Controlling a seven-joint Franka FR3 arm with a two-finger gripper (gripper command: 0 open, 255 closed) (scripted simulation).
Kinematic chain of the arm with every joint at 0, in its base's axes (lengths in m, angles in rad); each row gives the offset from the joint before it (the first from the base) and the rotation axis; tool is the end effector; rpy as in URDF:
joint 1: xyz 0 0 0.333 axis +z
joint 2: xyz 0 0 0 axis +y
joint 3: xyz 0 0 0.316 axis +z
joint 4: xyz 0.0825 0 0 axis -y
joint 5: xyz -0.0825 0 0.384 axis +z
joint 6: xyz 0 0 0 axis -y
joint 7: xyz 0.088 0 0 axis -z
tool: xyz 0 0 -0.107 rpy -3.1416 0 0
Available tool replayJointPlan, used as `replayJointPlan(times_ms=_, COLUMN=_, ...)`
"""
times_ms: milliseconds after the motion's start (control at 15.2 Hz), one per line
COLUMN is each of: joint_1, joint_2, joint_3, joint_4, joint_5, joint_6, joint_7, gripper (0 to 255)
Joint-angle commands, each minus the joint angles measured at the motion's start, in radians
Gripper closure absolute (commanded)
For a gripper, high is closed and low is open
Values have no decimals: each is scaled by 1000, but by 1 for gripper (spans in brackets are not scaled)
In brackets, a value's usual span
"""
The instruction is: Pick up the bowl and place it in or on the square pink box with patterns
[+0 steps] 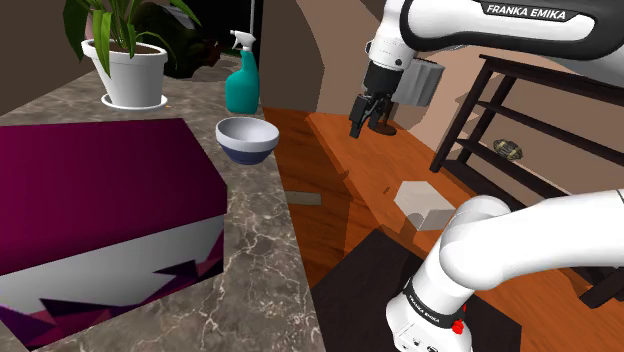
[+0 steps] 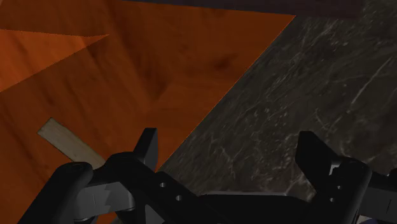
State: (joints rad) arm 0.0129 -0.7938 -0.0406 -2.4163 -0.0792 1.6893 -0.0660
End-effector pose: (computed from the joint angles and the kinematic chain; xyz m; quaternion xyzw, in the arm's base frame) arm 0.3151 -0.0195 0.5749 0.9987 0.0281 0.0322 0.0263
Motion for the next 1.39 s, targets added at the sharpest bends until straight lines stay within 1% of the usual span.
replayJointPlan(times_ms=0, joint_1=0, joint_2=0, joint_3=0, joint_4=0, joint_5=0, joint_6=0, joint_7=0, gripper=0)
replayJointPlan(times_ms=594, joint_1=62, joint_2=316, joint_3=58, joint_4=218, joint_5=110, joint_6=82, joint_7=78, gripper=0)
replayJointPlan(times_ms=1188, joint_1=105, joint_2=626, joint_3=103, joint_4=515, joint_5=186, joint_6=92, joint_7=136, gripper=0)
replayJointPlan(times_ms=1320, joint_1=106, joint_2=627, joint_3=104, joint_4=489, joint_5=187, joint_6=119, joint_7=136, gripper=0)
